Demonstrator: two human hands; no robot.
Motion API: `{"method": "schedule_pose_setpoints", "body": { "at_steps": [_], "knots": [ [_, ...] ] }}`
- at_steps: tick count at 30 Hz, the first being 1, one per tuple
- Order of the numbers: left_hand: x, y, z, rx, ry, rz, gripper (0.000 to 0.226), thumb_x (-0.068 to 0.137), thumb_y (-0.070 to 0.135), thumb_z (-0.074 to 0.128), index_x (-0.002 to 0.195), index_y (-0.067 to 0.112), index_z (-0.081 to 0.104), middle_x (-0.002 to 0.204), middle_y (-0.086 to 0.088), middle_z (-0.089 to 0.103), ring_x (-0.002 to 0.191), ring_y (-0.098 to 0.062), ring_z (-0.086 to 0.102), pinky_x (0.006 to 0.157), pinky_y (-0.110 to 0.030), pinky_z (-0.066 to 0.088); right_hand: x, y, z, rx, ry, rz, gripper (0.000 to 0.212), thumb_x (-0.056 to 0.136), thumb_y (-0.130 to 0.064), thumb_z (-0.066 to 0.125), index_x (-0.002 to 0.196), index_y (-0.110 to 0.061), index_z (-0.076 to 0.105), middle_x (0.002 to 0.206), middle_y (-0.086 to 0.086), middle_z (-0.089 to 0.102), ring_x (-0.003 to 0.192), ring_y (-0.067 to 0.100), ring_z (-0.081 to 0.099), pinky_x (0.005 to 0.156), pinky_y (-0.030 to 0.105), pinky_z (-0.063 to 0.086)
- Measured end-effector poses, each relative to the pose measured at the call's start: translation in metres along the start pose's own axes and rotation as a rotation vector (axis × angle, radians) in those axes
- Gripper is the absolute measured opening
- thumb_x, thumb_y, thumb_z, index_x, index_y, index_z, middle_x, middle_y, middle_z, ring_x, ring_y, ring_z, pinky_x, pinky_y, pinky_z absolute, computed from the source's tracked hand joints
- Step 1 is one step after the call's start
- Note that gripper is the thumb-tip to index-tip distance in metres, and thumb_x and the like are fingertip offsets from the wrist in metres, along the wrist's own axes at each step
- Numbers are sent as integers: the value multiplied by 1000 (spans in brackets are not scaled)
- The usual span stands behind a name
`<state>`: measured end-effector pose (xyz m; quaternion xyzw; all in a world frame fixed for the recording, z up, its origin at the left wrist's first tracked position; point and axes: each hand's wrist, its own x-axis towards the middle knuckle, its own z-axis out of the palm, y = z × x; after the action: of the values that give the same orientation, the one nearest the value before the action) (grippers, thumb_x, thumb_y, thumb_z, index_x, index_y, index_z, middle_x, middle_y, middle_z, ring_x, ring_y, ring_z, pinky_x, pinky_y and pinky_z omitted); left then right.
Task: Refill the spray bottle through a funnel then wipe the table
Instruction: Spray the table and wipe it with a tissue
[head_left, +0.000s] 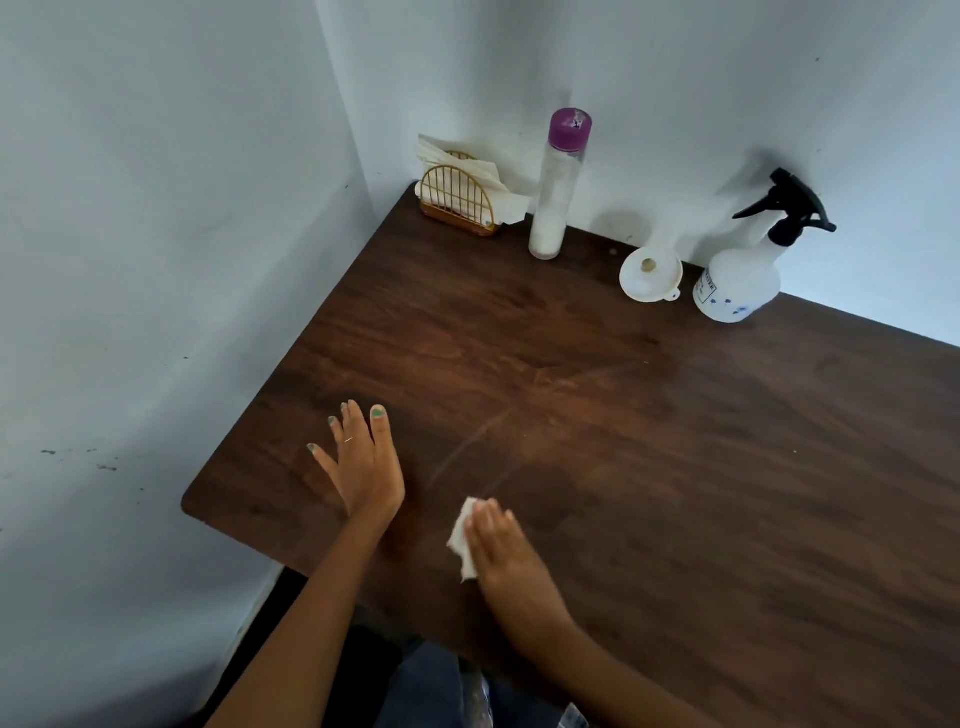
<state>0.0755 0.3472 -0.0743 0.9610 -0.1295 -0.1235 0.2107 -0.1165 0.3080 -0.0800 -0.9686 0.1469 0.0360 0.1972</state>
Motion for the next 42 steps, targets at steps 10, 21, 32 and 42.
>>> {"method": "schedule_pose_setpoints", "body": {
  "at_steps": [10,21,32,42],
  "knots": [
    [-31,50,-29,-770,-205,-13,25,97,32,46,106,23,67,116,-1,67,122,-22,54,117,-42,23,23,23,-116,1298,-87,560,41,84,16,38,101,-8,66,97,11,70,84,14,67,75,26,52],
    [-61,76,-50,-854,-841,-108,24,84,14,69,107,7,69,87,-3,74,76,-11,71,60,-26,58,25,57,-137,1586,-258,608,36,86,7,49,115,-14,57,107,12,67,94,25,66,75,36,56],
    [-64,77,-37,-961,-578,-275,9,84,12,69,93,11,70,88,-4,71,82,-14,69,63,-23,59,29,49,-121,1391,260,906,27,78,-4,72,104,-5,65,93,7,73,80,17,71,68,32,59],
    [-99,97,-25,-1022,-476,-200,26,94,17,55,74,15,71,79,-11,68,79,-19,62,72,-32,49,26,19,-85,404,518,341,36,91,-14,49,125,-12,60,124,5,63,114,15,60,93,22,47]
  ]
}}
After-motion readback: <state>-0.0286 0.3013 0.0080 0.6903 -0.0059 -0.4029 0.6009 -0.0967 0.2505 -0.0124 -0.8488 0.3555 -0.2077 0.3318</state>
